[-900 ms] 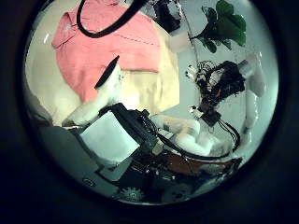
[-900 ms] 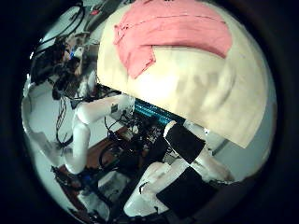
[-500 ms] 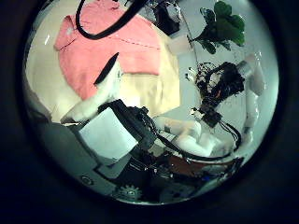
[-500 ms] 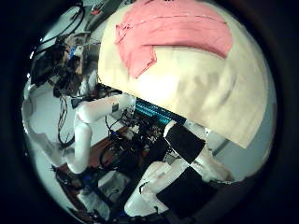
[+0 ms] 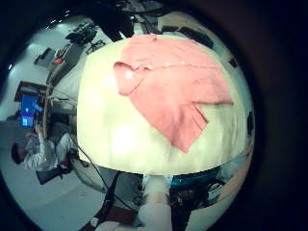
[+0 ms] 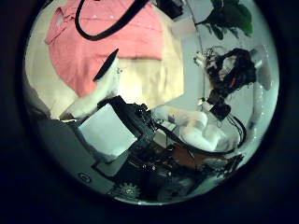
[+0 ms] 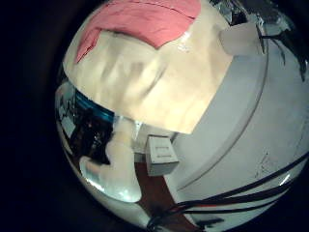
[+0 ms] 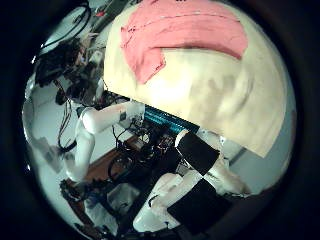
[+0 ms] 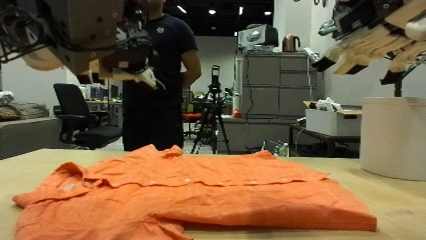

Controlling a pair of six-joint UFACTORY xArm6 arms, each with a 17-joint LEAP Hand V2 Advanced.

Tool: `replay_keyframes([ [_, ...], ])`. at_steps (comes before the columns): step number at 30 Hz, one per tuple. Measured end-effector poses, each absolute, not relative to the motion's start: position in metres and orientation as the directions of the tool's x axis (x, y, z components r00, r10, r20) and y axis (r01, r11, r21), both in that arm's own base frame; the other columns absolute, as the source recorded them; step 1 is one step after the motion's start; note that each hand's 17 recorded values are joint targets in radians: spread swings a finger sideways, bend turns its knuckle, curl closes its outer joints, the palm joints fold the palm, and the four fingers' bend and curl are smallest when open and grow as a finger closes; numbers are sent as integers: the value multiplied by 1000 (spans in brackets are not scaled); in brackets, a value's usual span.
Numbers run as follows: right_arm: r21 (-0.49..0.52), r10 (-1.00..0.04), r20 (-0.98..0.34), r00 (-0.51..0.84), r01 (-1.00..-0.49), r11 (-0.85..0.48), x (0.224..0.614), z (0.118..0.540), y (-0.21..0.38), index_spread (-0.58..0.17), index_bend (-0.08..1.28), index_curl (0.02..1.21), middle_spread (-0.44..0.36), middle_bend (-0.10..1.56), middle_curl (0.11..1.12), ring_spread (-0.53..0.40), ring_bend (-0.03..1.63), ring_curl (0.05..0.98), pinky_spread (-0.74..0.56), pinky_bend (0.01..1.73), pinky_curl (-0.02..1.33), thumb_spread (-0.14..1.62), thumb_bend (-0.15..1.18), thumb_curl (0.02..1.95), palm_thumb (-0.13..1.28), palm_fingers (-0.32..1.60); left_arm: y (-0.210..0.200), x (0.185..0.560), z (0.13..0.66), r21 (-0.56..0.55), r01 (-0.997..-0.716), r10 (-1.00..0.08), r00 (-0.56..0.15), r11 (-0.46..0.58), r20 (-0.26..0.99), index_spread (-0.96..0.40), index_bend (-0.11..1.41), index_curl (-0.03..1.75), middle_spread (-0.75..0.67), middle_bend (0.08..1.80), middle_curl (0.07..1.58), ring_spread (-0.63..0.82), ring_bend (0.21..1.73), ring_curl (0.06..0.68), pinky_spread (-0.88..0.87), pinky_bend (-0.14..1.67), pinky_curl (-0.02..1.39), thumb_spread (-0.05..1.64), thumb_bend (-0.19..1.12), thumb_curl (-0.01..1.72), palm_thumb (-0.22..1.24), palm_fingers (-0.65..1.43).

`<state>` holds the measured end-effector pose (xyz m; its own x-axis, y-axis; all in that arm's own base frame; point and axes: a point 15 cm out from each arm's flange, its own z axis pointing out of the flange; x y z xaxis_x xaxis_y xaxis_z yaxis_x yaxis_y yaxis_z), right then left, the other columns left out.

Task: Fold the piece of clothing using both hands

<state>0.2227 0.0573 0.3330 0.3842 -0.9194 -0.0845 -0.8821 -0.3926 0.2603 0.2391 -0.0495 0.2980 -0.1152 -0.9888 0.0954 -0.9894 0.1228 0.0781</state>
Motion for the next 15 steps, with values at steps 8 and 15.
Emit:
replay_keyframes([
  [8, 260, -929, -84, 360, -892, -369, 224, 333, 52, -289, 175, 311, 125, 185, 295, 275, 198, 263, 416, 256, 322, 1178, -17, 262, 608, 142, -74, 242, 264, 128, -967, -975, -213, 220, 67, -100, 158, 444, -37, 223, 390, 247, 321, 186, 142, 216, 212, 1051, -25, 338, 545, 428],
  [15, 260, -940, -79, 332, -904, -341, 225, 333, 47, -289, 175, 309, 135, 183, 296, 277, 207, 265, 416, 254, 322, 1178, -17, 261, 608, 144, -90, 248, 228, 167, -938, -953, -301, 303, 37, -77, 153, 407, -48, 230, 396, 229, 359, 192, 145, 233, 230, 1056, -27, 336, 526, 401],
])
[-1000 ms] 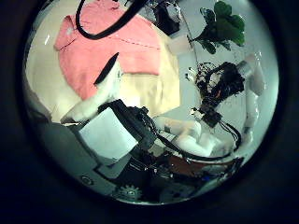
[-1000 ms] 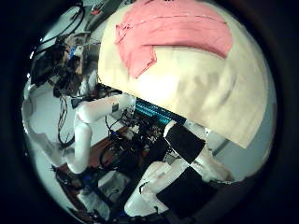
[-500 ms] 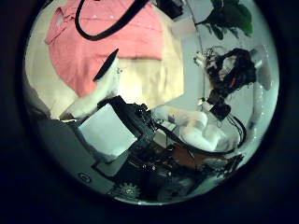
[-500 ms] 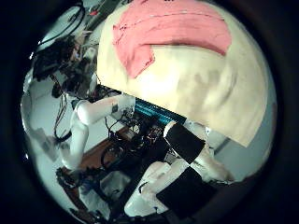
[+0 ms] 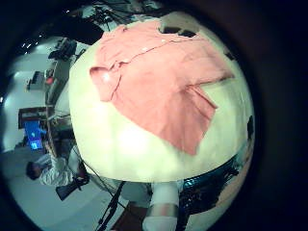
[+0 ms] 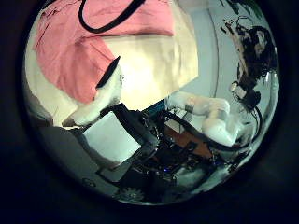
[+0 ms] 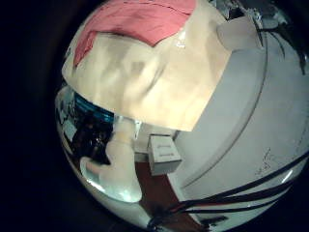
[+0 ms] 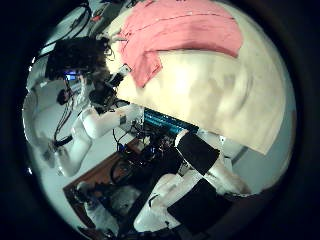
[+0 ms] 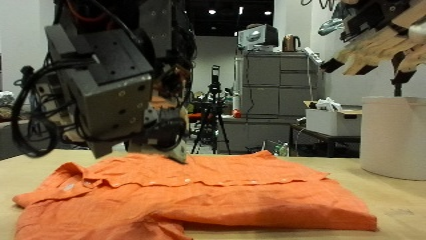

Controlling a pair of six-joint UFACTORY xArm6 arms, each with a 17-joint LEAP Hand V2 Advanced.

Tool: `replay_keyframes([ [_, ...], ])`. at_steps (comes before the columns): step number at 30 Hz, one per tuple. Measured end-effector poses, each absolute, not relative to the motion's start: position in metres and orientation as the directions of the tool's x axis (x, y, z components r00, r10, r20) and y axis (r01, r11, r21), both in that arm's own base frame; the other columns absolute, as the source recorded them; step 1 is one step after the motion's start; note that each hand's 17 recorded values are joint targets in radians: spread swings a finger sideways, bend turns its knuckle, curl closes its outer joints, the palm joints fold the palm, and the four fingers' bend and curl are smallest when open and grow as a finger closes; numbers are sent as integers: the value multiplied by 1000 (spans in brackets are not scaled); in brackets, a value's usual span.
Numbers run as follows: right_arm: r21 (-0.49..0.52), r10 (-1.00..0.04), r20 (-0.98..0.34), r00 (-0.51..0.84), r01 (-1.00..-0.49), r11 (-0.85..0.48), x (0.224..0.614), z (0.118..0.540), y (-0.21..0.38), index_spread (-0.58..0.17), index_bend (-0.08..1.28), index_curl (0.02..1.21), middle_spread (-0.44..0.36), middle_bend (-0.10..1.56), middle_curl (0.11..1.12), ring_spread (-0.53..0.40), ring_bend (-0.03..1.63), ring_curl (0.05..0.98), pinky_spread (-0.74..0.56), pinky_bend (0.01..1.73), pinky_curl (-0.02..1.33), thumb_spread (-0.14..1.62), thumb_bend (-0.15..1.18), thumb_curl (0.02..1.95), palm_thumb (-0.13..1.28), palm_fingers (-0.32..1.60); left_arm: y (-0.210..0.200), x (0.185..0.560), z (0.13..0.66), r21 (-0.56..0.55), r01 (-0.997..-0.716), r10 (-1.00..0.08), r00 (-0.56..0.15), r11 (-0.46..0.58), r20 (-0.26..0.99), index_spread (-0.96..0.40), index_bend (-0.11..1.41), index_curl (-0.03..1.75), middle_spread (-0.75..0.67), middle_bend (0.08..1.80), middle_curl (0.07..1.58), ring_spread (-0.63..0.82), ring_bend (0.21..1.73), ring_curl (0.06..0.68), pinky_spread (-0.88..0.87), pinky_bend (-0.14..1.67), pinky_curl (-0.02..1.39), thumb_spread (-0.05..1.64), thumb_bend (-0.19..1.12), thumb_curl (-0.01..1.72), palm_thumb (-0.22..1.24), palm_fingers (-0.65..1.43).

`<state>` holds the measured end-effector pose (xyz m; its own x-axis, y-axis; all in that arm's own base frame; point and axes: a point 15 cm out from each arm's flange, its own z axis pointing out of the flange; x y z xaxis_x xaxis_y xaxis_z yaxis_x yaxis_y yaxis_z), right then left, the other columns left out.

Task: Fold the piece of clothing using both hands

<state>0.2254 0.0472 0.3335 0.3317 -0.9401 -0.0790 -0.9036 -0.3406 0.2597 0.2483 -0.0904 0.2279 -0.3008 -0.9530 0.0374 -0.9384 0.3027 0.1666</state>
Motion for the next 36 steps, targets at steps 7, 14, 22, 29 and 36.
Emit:
replay_keyframes([
  [7, 261, -941, -78, 329, -904, -338, 225, 333, 47, -289, 173, 307, 144, 185, 295, 278, 213, 267, 416, 255, 321, 1178, -17, 261, 608, 147, -89, 245, 201, 267, -900, -933, -361, 345, -11, -35, 152, 368, -12, 209, 393, 255, 400, 200, 173, 263, 250, 1054, -32, 324, 476, 328],
  [14, 262, -942, -76, 326, -905, -334, 225, 333, 47, -282, 173, 306, 149, 187, 295, 278, 212, 266, 415, 254, 319, 1178, -17, 260, 608, 148, -72, 240, 190, 324, -880, -919, -389, 348, -68, 2, 144, 338, 47, 197, 389, 294, 422, 205, 213, 281, 272, 990, -45, 303, 355, 251],
  [22, 271, -947, -67, 315, -907, -321, 226, 332, 45, -280, 174, 306, 151, 185, 295, 277, 222, 268, 415, 249, 317, 1178, -17, 260, 608, 154, -47, 231, 171, 394, -852, -893, -427, 345, -142, 41, 148, 308, 109, 192, 373, 343, 455, 209, 244, 313, 291, 926, -37, 301, 281, 186],
  [29, 282, -946, -65, 318, -903, -323, 227, 330, 45, -354, 78, 251, 132, 351, 339, 233, 433, 296, 344, 215, 287, 1178, -10, 267, 631, 471, -45, 233, 158, 387, -857, -896, -421, 341, -141, 68, 147, 295, 123, 202, 370, 355, 468, 211, 260, 331, 301, 916, -31, 306, 273, 169],
  [36, 457, -931, -65, 358, -819, -347, 225, 299, 66, -426, -35, 44, -6, 719, 502, -117, 1030, 527, -241, 795, 478, 1179, -12, 282, 698, 648, -47, 235, 162, 381, -860, -897, -417, 339, -144, 74, 153, 289, 128, 221, 374, 359, 479, 211, 252, 330, 305, 906, -31, 310, 270, 174],
])
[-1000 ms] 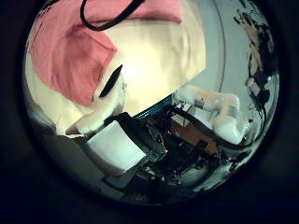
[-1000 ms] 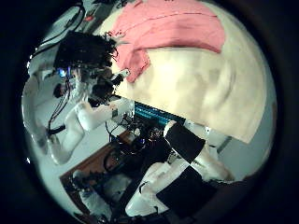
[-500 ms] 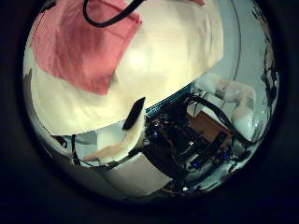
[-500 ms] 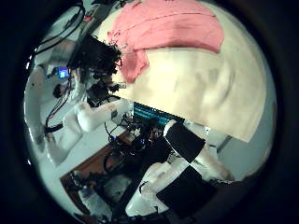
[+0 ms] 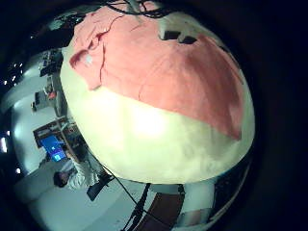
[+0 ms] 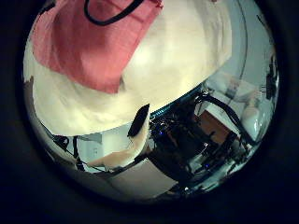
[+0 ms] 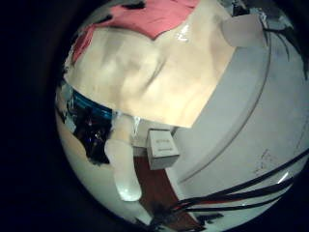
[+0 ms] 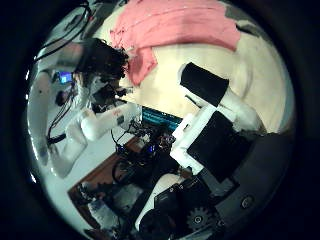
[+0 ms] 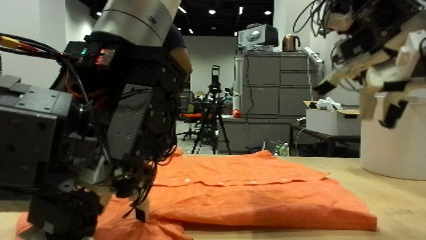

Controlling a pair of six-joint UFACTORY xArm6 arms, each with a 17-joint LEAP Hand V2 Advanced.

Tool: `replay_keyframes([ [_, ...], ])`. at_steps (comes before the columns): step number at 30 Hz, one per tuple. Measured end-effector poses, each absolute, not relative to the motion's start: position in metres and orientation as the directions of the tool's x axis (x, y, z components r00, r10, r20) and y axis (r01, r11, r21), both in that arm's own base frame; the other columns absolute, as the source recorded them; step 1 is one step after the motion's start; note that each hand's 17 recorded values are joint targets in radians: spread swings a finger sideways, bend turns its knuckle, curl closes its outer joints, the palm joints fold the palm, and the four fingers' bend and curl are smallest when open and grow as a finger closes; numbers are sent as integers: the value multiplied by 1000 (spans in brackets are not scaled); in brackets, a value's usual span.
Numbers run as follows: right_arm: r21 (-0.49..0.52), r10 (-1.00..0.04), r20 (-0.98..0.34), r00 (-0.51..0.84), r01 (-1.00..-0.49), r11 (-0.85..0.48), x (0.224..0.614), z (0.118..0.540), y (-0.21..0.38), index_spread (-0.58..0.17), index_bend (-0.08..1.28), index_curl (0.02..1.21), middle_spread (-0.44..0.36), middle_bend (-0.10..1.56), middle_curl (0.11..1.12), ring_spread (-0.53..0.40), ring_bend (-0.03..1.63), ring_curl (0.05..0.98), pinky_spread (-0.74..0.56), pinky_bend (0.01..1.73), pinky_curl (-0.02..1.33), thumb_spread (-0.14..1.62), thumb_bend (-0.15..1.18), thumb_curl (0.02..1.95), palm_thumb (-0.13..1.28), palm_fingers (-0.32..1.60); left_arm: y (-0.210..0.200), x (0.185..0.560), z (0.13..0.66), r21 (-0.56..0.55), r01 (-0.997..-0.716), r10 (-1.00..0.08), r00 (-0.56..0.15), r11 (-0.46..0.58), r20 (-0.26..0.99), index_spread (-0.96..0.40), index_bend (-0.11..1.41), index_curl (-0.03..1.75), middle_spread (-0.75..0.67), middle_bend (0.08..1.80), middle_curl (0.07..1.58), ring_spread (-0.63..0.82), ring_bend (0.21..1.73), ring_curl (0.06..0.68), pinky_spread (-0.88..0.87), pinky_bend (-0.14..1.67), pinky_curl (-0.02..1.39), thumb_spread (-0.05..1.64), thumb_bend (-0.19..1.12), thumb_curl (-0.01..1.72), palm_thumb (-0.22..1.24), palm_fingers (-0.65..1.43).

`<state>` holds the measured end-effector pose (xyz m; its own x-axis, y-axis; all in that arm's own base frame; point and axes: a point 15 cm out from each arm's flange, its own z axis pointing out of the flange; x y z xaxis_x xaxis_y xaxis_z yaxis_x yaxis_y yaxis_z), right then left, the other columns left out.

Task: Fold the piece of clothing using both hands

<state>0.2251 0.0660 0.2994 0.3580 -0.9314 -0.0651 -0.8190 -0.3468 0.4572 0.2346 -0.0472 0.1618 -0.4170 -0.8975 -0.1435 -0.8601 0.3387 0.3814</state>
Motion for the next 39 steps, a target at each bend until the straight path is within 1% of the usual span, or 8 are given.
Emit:
replay_keyframes([
  [5, 500, -930, 35, 366, -812, -300, 228, 298, 64, -431, 63, 30, -73, 861, 572, -205, 1158, 584, -410, 987, 568, 1190, -19, 279, 685, 458, -46, 233, 162, 382, -863, -901, -409, 331, -144, 80, 158, 291, 125, 224, 375, 361, 481, 209, 251, 326, 306, 908, -30, 312, 271, 173],
  [8, 465, -935, 37, 353, -834, -296, 229, 307, 60, -430, 150, 76, -88, 914, 596, -215, 1128, 581, -403, 927, 571, 1194, -21, 276, 673, 300, -46, 233, 160, 383, -867, -904, -400, 318, -153, 81, 158, 292, 126, 225, 375, 362, 479, 207, 248, 326, 308, 911, -30, 313, 271, 176],
  [10, 446, -939, 37, 341, -847, -290, 228, 311, 57, -432, 228, 136, -68, 849, 575, -178, 1046, 563, -285, 822, 552, 1193, -20, 275, 666, 128, -44, 234, 158, 383, -870, -904, -395, 310, -165, 82, 156, 292, 127, 226, 375, 362, 480, 207, 249, 326, 309, 912, -30, 313, 271, 175],
  [14, 424, -947, 35, 320, -863, -276, 226, 319, 50, -428, 259, 193, -32, 719, 516, -104, 905, 492, -86, 786, 507, 1192, -20, 274, 652, 35, -38, 236, 156, 382, -877, -904, -383, 291, -189, 85, 161, 294, 149, 225, 377, 394, 485, 210, 366, 290, 300, 905, -31, 314, 269, 127],
  [20, 392, -958, 34, 285, -885, -250, 225, 326, 41, -409, 255, 257, 41, 553, 432, 87, 711, 389, 234, 733, 441, 1185, -20, 271, 625, -4, -39, 238, 143, 373, -880, -906, -381, 293, -186, 117, 139, 277, 221, 187, 357, 437, 505, 214, 430, 332, 311, 882, -35, 314, 247, 69],
  [32, 386, -961, 33, 275, -890, -242, 224, 329, 38, -386, 172, 290, 125, 416, 360, 195, 574, 302, 387, 617, 351, 1176, -19, 276, 622, 61, -41, 242, 119, 388, -875, -903, -385, 291, -191, 163, 98, 222, 253, 220, 353, 459, 577, 228, 441, 493, 348, 859, -27, 322, 244, 87],
  [37, 385, -961, 33, 276, -891, -242, 224, 329, 38, -376, 168, 289, 130, 389, 350, 204, 547, 284, 399, 590, 332, 1168, -19, 277, 615, 89, -33, 249, 120, 385, -884, -891, -379, 267, -251, 129, 176, 243, 102, 327, 384, 268, 598, 220, 246, 544, 348, 915, 26, 348, 420, 337],
  [39, 387, -961, 32, 276, -889, -243, 224, 328, 38, -374, 170, 290, 132, 383, 348, 206, 533, 277, 401, 580, 325, 1167, -19, 278, 614, 101, -32, 251, 122, 377, -887, -891, -375, 266, -254, 70, 133, 233, -10, 453, 438, 46, 668, 238, 9, 686, 379, 949, 101, 395, 621, 597],
])
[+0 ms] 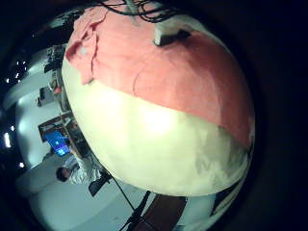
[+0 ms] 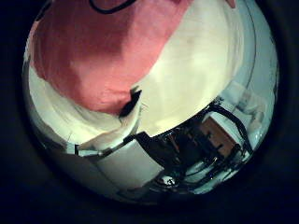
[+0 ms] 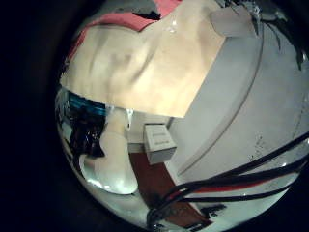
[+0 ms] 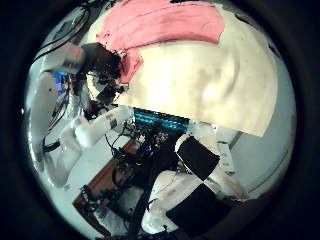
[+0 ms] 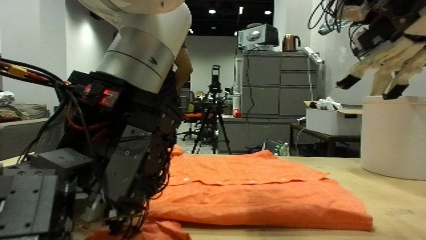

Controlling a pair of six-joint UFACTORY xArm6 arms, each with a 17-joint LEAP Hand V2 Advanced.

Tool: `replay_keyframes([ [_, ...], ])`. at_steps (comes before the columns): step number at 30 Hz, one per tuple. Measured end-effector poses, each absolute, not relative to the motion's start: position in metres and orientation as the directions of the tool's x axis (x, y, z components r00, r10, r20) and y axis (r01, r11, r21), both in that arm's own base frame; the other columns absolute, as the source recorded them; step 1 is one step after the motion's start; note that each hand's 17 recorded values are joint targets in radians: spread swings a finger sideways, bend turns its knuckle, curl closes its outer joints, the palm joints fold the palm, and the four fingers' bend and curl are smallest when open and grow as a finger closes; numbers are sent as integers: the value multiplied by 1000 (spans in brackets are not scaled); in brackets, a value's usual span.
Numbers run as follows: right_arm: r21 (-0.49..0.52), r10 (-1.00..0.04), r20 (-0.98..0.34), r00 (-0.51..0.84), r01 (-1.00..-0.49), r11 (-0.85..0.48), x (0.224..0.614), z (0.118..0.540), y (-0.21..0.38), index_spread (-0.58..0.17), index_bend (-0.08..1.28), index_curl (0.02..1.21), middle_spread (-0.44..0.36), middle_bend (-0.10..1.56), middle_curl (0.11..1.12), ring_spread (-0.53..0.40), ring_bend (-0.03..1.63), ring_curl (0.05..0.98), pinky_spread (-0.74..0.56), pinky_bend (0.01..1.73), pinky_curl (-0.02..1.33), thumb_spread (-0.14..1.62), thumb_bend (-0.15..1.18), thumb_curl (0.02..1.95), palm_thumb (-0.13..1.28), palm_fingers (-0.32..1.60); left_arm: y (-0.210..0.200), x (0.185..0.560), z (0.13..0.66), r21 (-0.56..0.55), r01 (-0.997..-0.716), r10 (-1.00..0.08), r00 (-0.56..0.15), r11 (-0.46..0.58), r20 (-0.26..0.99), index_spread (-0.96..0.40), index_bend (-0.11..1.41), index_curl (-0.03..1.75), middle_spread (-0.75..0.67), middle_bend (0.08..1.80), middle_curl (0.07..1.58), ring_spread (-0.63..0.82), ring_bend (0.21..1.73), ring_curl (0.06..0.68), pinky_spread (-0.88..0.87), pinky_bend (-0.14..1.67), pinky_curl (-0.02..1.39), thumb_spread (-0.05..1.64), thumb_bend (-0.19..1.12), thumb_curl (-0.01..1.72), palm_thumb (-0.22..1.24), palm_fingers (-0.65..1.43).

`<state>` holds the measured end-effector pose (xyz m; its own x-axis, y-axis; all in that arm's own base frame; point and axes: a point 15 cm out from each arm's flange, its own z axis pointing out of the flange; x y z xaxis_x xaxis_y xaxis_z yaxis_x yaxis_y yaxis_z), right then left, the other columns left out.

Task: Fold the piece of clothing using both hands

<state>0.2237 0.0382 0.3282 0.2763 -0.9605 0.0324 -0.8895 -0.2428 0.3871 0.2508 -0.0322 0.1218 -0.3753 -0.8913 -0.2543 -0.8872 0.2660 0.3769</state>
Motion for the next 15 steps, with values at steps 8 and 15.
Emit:
replay_keyframes([
  [8, 386, -960, 37, 277, -890, -242, 224, 329, 37, -362, 162, 284, 118, 398, 351, 190, 546, 266, 395, 501, 290, 1168, -19, 278, 609, 192, -36, 265, 135, 307, -912, -902, -352, 271, -250, -141, 184, 205, -339, 682, 574, -421, 862, 315, -577, 1007, 448, 1061, 197, 530, 859, 993],
  [15, 393, -960, 37, 279, -887, -242, 223, 332, 35, -353, 153, 269, 90, 384, 350, 100, 629, 284, 267, 535, 290, 1170, -18, 277, 607, 269, -37, 278, 161, 228, -932, -906, -337, 282, -255, -385, 385, 314, -510, 841, 629, -547, 940, 373, -727, 987, 425, 1247, 372, 680, 1022, 1275],
])
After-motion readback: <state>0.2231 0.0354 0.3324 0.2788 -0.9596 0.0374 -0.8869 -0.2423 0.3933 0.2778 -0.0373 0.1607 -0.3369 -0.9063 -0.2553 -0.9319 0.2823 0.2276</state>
